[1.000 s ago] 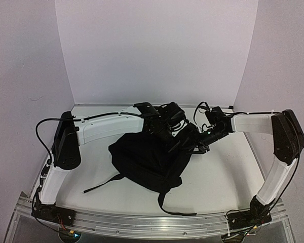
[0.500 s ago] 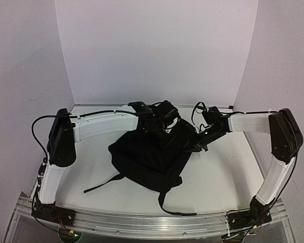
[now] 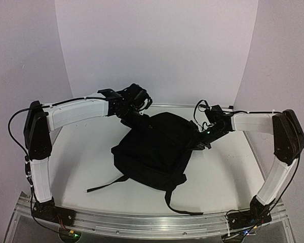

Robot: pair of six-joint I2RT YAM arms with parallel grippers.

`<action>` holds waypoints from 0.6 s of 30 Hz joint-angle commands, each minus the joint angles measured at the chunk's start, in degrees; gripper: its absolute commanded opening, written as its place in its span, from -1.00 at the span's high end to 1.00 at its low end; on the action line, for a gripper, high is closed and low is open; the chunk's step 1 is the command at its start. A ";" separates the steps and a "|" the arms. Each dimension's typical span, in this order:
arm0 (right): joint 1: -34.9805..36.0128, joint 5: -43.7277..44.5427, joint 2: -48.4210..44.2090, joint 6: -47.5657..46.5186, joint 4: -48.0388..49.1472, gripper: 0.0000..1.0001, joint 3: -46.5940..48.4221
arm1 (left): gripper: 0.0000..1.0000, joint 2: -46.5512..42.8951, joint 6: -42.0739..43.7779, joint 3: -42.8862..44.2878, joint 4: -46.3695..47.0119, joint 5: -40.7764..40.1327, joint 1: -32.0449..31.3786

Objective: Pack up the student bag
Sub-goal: Zip the student bag at the center of the board.

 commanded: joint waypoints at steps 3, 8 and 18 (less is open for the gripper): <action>-4.28 10.09 -3.17 -4.74 -5.23 1.00 -2.61 | 0.99 -7.41 -2.25 -6.34 4.73 -0.59 6.10; -4.69 11.14 -4.02 -9.79 -8.44 0.93 -0.26 | 1.00 -8.40 -2.30 -8.91 8.67 6.44 7.31; -3.94 2.18 -11.05 -19.91 -13.82 -0.36 12.84 | 1.00 -8.90 -3.97 -10.69 15.89 19.65 7.31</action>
